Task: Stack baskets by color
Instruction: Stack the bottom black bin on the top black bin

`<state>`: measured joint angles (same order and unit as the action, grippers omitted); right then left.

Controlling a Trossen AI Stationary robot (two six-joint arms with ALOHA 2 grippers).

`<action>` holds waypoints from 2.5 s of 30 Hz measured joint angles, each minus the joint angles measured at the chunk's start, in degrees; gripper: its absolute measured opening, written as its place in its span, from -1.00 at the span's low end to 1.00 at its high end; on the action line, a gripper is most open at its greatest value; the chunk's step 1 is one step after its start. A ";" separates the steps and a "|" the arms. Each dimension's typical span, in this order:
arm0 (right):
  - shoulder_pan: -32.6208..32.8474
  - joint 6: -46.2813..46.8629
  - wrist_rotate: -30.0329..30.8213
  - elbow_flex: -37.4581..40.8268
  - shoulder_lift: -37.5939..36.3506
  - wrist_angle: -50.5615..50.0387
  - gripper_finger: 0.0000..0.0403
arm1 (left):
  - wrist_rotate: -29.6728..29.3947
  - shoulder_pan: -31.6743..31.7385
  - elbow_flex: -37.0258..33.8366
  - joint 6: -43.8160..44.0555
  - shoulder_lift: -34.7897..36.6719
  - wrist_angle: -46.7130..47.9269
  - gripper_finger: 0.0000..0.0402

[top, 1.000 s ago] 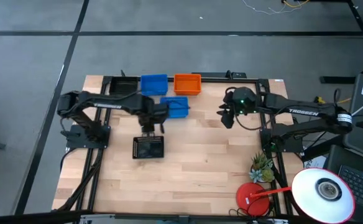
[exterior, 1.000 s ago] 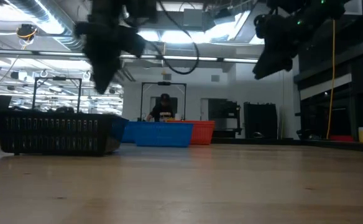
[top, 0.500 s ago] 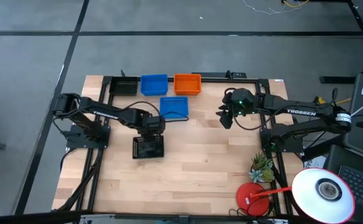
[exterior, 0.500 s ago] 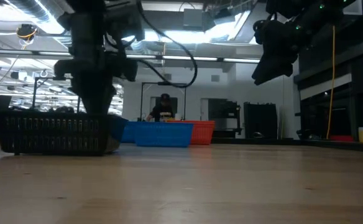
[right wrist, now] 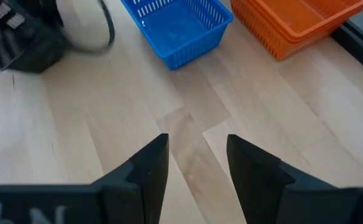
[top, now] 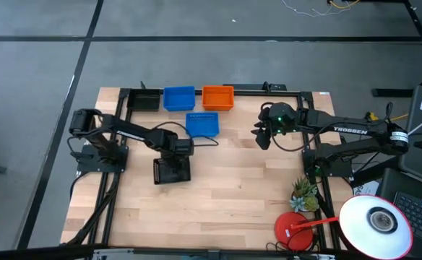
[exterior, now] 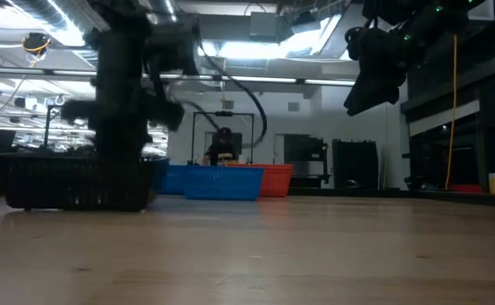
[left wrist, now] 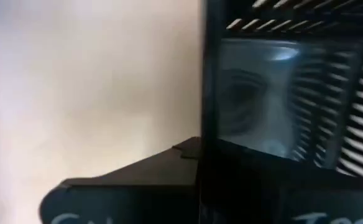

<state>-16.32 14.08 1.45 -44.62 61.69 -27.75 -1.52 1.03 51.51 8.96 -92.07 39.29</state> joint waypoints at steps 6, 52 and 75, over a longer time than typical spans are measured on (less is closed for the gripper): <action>0.00 -1.25 0.00 0.00 -0.02 -0.25 -0.19 | -13.44 2.70 10.93 -0.60 7.00 20.20 -1.00; -0.07 -2.58 0.55 -0.04 -0.02 0.16 -0.19 | -12.08 64.22 39.75 -69.55 -12.70 32.83 -1.00; -0.07 -2.40 0.55 -0.07 -0.04 0.51 -0.19 | -7.34 66.85 39.73 -74.55 -19.30 27.56 -1.00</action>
<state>-16.38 11.68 2.00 -44.69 61.65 -27.24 -8.87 67.88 91.24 -65.59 -111.37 66.85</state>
